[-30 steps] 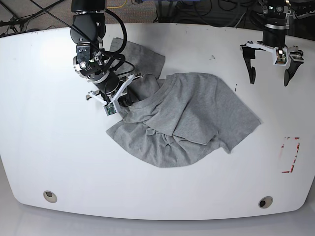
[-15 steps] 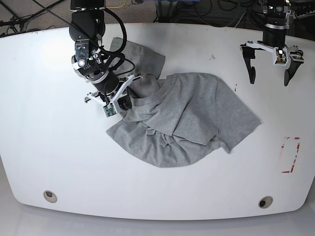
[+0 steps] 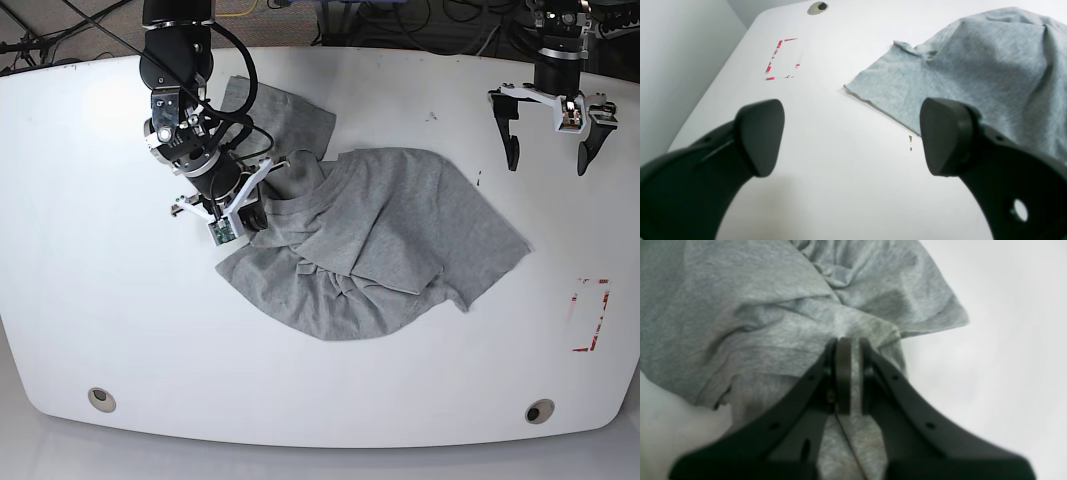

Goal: Fold the T-shirt properly
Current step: 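Adjust the right gripper's pinch on the bunched grey shirt fabric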

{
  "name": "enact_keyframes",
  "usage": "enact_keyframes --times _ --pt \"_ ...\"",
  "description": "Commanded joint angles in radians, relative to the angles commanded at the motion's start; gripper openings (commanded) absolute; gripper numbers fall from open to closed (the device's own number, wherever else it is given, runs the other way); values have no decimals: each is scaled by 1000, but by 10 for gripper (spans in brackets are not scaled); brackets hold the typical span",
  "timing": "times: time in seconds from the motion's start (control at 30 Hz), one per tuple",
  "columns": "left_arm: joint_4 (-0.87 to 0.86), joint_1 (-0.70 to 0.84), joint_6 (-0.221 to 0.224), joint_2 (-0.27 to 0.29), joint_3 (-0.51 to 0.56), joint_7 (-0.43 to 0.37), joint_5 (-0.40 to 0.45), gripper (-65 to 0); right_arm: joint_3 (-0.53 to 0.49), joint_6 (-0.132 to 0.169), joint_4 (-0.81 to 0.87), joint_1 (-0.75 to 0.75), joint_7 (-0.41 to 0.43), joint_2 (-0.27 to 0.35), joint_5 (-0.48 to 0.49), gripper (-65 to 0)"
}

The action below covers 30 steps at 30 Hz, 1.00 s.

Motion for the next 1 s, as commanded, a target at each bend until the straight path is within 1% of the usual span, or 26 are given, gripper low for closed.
enact_keyframes --times 0.17,0.3,0.37,0.43,0.5,0.63,0.7,0.77,0.83,0.9,1.0 --pt "0 1 0 0 -1 -1 1 -34 2 2 -47 30 2 -3 -6 -585" --pt "-1 0 0 -1 0 -1 0 -32 3 7 -65 45 7 -4 -8 -542" --pt "-1 -1 -1 -3 1 -3 1 -33 4 11 -66 50 11 -4 -11 -510" --pt "-2 -2 -1 -3 1 -3 1 -33 7 16 -70 55 13 -5 -12 -469" --pt "2 -3 -3 1 0 -9 4 -32 12 27 -89 77 11 -13 -11 -361" --pt "4 -5 -2 2 0 -8 5 -33 14 27 -96 82 14 -14 -11 -263" --pt "5 -8 -3 3 1 -7 7 -32 14 26 -105 85 14 -15 -12 -226" --pt "5 -8 -3 3 1 -7 8 -31 14 25 -113 88 12 -15 -9 -202" --pt "2 -11 -3 3 4 -11 8 -32 15 22 -123 91 8 -16 -11 -192" --pt "-1 -2 1 4 -1 -14 4 -32 12 9 -129 72 7 -16 -10 -181" --pt "-3 -2 2 3 -1 -13 4 -32 11 7 -137 74 6 -16 -8 -184"
